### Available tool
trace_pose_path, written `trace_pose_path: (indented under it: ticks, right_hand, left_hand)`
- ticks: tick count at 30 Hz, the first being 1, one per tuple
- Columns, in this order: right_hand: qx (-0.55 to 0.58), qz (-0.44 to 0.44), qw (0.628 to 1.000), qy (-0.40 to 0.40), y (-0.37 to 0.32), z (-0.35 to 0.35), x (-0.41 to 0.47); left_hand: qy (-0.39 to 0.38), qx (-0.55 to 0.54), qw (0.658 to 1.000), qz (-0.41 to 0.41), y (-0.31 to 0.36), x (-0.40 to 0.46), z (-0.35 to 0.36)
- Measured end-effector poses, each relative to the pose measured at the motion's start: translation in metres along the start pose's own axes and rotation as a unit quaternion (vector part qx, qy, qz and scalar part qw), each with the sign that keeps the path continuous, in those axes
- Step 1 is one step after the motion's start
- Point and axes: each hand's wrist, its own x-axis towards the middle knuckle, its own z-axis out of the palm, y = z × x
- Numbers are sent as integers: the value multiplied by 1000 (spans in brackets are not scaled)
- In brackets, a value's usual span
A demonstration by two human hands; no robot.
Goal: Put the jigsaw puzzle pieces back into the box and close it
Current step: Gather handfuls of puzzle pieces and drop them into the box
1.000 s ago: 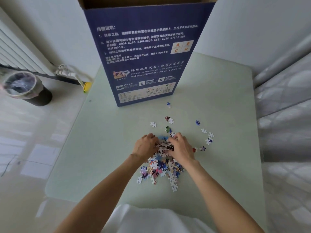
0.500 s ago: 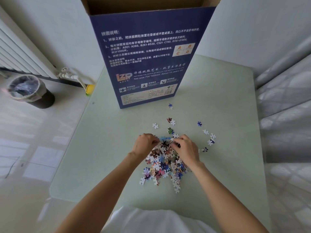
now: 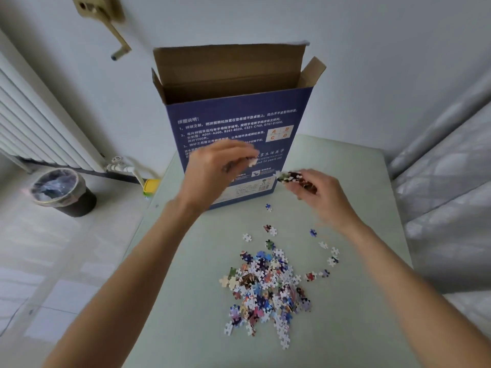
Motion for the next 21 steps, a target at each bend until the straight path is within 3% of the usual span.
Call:
trace_pose_path:
  ticks: [3,5,9,13,17,21]
  right_hand:
    - [0,-53,998,44,-35,-39,49]
    - [-19,-79,995,61,-53,-57,81]
    - [-58,-112,989,72,-78,-78,135]
    - [-197,-159,965,65,-86,-76,165]
    - [-316,-193,929,16,-89,-66,178]
    - [-326,-216,921,-5,-89,-57,183]
  left_hand:
    - [88,37,995,25,4,62,-36]
    - [97,51,994,14,-1,92,-47]
    - [10,96,994,-51,-23,121,-47]
    - [-99,169,973,-119,-38,118,-43]
    - [-110,165,969,-149,-42,111,-45]
    - [-98,163,971,-144,-40,102,-48]
